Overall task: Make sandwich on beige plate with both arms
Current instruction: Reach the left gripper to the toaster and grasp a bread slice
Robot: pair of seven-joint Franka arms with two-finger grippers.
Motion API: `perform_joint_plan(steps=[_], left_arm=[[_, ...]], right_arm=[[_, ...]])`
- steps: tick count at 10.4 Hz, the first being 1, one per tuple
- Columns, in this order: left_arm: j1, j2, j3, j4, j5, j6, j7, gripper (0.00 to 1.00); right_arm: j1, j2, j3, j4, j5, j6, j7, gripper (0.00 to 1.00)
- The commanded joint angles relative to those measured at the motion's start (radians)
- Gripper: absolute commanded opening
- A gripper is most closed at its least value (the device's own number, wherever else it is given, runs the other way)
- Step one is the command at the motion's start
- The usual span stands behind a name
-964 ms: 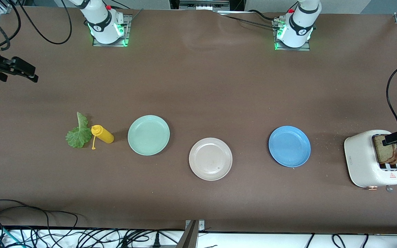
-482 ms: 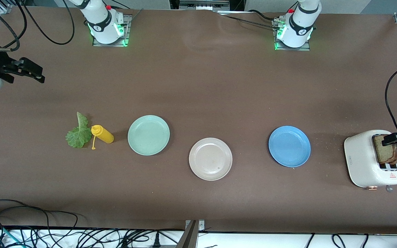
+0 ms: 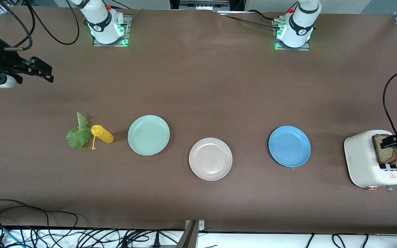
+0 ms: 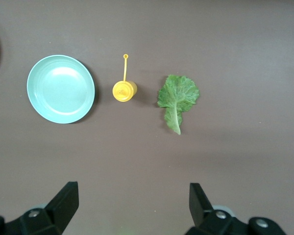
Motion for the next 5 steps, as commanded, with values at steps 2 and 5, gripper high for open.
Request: perform_joint_plan(steps=[2, 5], left_arm=[[0.003, 0.019, -0.005, 0.027, 0.022, 0.001, 0.013, 0.57], [0.003, 0.022, -0.005, 0.029, 0.022, 0.001, 0.013, 0.37]], right_arm=[[-0.067, -0.002, 0.05, 0.008, 0.004, 0.003, 0.002, 1.0], [-0.064, -0.003, 0.05, 0.008, 0.004, 0.001, 0.003, 1.0]])
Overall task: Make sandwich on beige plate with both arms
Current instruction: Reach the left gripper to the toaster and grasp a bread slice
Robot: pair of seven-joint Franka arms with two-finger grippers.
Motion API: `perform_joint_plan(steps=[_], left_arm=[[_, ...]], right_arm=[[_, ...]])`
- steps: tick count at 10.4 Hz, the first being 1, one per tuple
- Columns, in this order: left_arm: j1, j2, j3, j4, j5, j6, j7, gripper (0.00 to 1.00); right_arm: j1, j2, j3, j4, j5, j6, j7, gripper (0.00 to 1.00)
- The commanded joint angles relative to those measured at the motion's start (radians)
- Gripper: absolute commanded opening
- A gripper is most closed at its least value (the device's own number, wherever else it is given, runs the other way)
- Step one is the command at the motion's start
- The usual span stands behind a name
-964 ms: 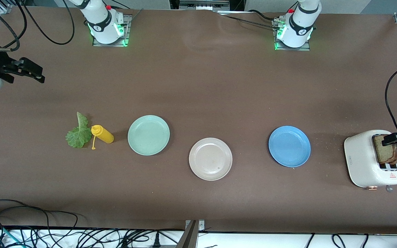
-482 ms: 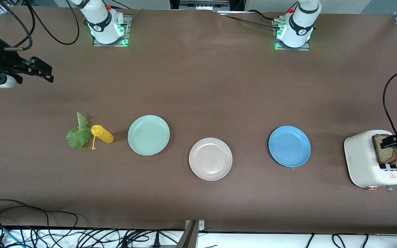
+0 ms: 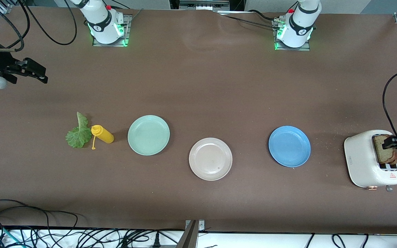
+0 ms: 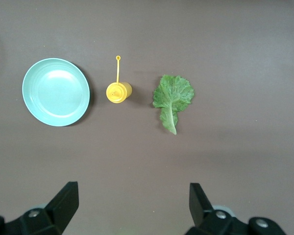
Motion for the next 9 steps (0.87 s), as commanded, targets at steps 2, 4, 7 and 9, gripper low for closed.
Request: perform_joint_plan(steps=[2, 4, 7, 9], left_arm=[[0.003, 0.024, -0.005, 0.028, 0.022, 0.005, 0.013, 0.2], [0.003, 0.024, -0.005, 0.028, 0.024, 0.018, 0.011, 0.13], [0.003, 0.021, -0.005, 0.028, 0.022, 0.016, 0.002, 0.0], [0.003, 0.01, -0.008, 0.053, 0.018, 0.007, -0.001, 0.0]], right_arm=[[-0.016, 0.0, 0.021, 0.008, 0.01, -0.004, 0.032, 1.0], [-0.017, 0.001, 0.021, 0.008, 0.01, -0.016, 0.031, 1.0], [-0.017, 0.003, 0.02, 0.005, 0.016, -0.009, 0.034, 1.0], [-0.016, 0.004, 0.02, 0.003, 0.016, -0.006, 0.034, 1.0]])
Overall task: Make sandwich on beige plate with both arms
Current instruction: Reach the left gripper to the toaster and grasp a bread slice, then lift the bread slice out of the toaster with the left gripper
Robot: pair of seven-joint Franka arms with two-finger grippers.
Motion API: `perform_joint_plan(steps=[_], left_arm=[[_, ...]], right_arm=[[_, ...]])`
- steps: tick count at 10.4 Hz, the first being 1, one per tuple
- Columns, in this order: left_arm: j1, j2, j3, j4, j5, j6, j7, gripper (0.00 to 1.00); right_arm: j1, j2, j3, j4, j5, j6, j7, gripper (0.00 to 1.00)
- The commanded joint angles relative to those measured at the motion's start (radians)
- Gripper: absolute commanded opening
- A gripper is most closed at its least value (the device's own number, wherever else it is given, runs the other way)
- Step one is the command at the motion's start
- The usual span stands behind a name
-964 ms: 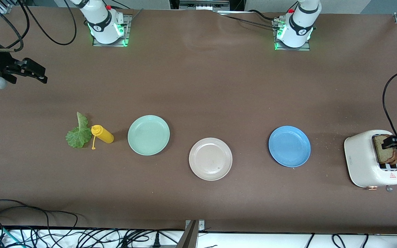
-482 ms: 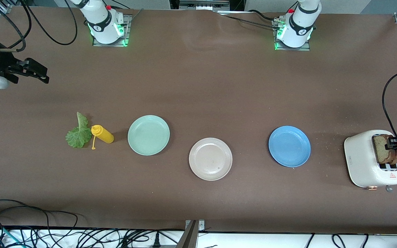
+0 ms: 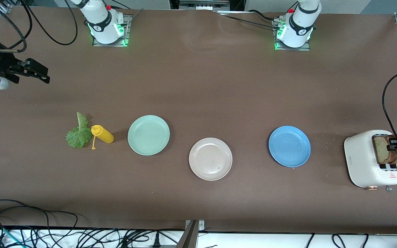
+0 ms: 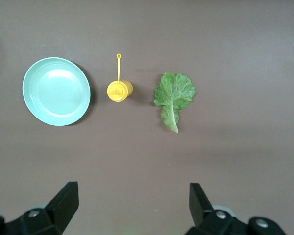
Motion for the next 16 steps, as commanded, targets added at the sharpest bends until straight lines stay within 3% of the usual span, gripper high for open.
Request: perform_joint_plan(steps=[1, 5, 8, 10, 13, 16], left_arm=[[0.003, -0.014, -0.01, 0.066, 0.016, -0.015, -0.001, 0.0], [-0.007, -0.092, -0.025, 0.072, 0.012, -0.178, -0.005, 0.0], [-0.026, -0.16, -0.026, 0.102, -0.08, -0.279, -0.108, 0.0], [-0.067, -0.168, -0.066, 0.122, -0.126, -0.331, -0.311, 0.0], [-0.089, -0.154, -0.256, 0.119, -0.127, -0.331, -0.698, 0.0], [-0.234, -0.093, -0.284, 0.121, -0.186, -0.265, -0.934, 0.0]], right_arm=[[-0.016, 0.003, 0.015, 0.003, 0.015, -0.007, 0.013, 1.0], [-0.017, 0.002, 0.015, 0.005, 0.017, -0.01, 0.015, 1.0], [-0.017, 0.002, 0.015, 0.003, 0.017, -0.012, 0.015, 1.0], [-0.017, 0.0, 0.015, 0.003, 0.017, -0.015, 0.015, 1.0], [-0.017, 0.002, 0.015, 0.003, 0.017, -0.012, 0.015, 1.0], [-0.016, 0.003, 0.015, 0.003, 0.017, -0.012, 0.015, 1.0]])
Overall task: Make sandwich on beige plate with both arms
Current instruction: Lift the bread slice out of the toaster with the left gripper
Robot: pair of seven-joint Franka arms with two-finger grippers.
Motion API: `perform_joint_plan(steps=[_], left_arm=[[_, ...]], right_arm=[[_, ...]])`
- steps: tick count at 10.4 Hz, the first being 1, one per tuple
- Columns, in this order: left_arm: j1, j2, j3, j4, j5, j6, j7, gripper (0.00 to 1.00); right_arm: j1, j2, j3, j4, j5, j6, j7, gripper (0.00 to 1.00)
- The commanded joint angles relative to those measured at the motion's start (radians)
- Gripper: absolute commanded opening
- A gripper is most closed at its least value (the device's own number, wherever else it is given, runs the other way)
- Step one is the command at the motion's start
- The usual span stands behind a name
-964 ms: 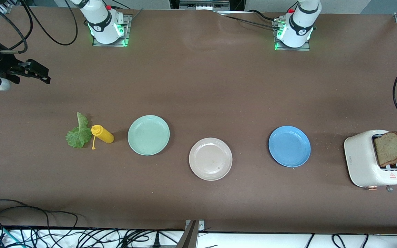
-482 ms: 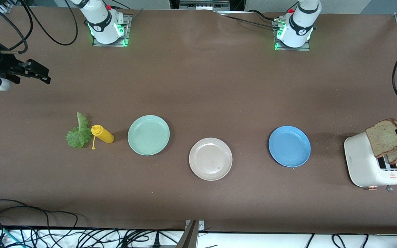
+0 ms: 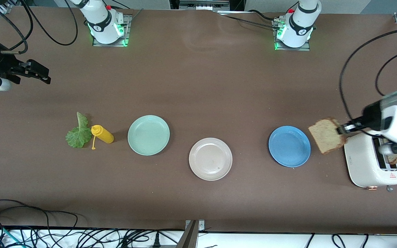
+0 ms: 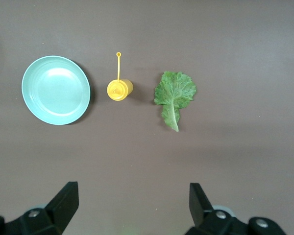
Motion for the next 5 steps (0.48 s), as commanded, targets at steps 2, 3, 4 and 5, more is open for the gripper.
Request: perform_joint_plan(steps=[2, 3, 4, 5], left_arm=[[-0.147, 0.095, 0.003, 0.014, -0.075, 0.194, -0.261, 0.0], [-0.193, 0.133, 0.004, 0.013, -0.075, 0.271, -0.324, 0.0], [-0.236, 0.18, 0.004, 0.014, -0.074, 0.351, -0.371, 0.0], [-0.269, 0.217, 0.004, 0.013, -0.072, 0.426, -0.411, 0.0]], right_arm=[[-0.014, -0.003, 0.014, 0.004, 0.016, -0.01, 0.013, 1.0], [-0.012, -0.003, 0.014, 0.004, 0.016, -0.01, 0.013, 1.0], [-0.008, -0.001, 0.014, 0.004, 0.01, -0.01, 0.013, 1.0], [-0.008, 0.002, 0.014, 0.004, 0.01, -0.01, 0.013, 1.0]])
